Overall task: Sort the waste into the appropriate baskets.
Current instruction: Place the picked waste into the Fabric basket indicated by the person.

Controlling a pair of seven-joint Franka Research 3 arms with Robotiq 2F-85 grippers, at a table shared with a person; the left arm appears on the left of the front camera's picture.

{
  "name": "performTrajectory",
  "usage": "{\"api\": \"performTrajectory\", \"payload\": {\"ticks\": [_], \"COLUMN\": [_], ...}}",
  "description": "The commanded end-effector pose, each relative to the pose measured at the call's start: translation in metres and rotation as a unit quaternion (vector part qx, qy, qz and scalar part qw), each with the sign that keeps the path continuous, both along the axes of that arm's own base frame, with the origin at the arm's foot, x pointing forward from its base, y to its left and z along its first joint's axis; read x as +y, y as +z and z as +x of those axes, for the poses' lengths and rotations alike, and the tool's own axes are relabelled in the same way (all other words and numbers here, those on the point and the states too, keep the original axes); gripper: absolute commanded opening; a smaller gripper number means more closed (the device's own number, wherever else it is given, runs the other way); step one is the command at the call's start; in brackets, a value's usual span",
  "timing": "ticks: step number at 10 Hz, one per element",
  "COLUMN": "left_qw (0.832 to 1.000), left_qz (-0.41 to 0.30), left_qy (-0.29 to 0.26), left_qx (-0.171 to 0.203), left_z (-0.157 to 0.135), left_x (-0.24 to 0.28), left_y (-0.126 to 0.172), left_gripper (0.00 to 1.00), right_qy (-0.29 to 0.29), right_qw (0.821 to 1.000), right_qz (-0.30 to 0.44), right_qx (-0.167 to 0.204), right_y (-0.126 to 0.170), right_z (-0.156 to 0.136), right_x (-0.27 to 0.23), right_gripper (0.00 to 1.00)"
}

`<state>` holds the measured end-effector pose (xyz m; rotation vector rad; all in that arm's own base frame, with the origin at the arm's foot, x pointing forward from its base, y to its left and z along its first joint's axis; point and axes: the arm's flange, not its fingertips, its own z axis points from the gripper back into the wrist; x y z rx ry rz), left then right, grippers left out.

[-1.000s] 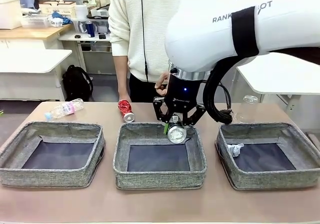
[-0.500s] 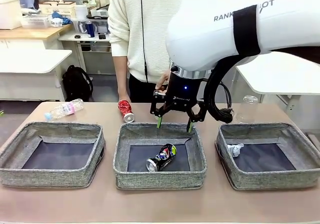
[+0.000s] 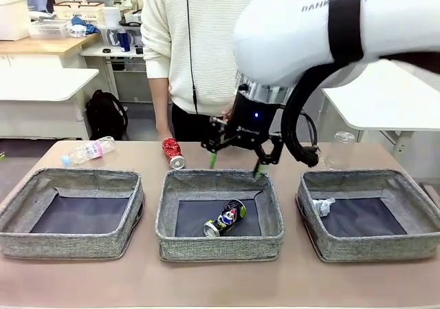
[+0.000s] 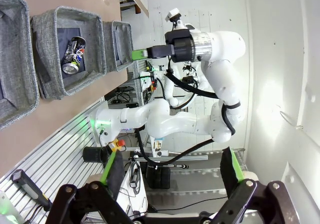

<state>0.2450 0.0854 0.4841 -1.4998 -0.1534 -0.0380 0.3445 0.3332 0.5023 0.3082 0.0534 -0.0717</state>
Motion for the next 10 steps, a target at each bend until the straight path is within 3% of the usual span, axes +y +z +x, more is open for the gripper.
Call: {"api": "performTrajectory", "payload": {"ticks": [1, 2, 3, 4, 5, 6, 7, 8, 10], "left_qw": [1.000, 1.000, 1.000, 1.000, 1.000, 1.000, 1.000, 1.000, 1.000], "left_qz": [-0.005, -0.005, -0.005, -0.005, -0.005, -0.005, -0.005, -0.005, -0.005], "left_qy": [0.002, 0.002, 0.002, 0.002, 0.002, 0.002, 0.002, 0.002, 0.002], "left_qx": [-0.011, -0.011, -0.011, -0.011, -0.011, -0.011, -0.011, -0.011, -0.011], "left_z": [-0.001, -0.001, -0.001, -0.001, -0.001, -0.001, -0.001, -0.001, -0.001], "left_x": [-0.002, -0.002, -0.002, -0.002, -0.002, -0.002, -0.002, -0.002, -0.002], "left_y": [0.001, 0.001, 0.001, 0.001, 0.001, 0.001, 0.001, 0.001, 0.001], "left_gripper": [1.00, 1.00, 1.00, 1.00, 1.00, 1.00, 1.00, 1.00, 1.00], "right_qy": [0.123, 0.208, 0.247, 0.222, 0.249, 0.229, 0.168, 0.138, -0.003], "right_qw": [0.965, 0.901, 0.840, 0.815, 0.770, 0.748, 0.745, 0.727, 0.729], "right_qz": [0.229, 0.372, 0.471, 0.514, 0.575, 0.618, 0.644, 0.673, 0.682], "right_qx": [0.025, 0.074, 0.109, 0.153, 0.119, 0.082, 0.043, -0.009, -0.050], "right_y": [0.023, 0.030, 0.025, 0.015, 0.009, 0.005, 0.003, -0.001, -0.020], "right_z": [-0.022, -0.027, -0.029, -0.031, -0.040, -0.050, -0.064, -0.081, -0.112], "right_x": [-0.043, -0.072, -0.105, -0.134, -0.168, -0.200, -0.232, -0.265, -0.318], "right_gripper": [1.00, 1.00, 1.00, 1.00, 1.00, 1.00, 1.00, 1.00, 1.00]}}
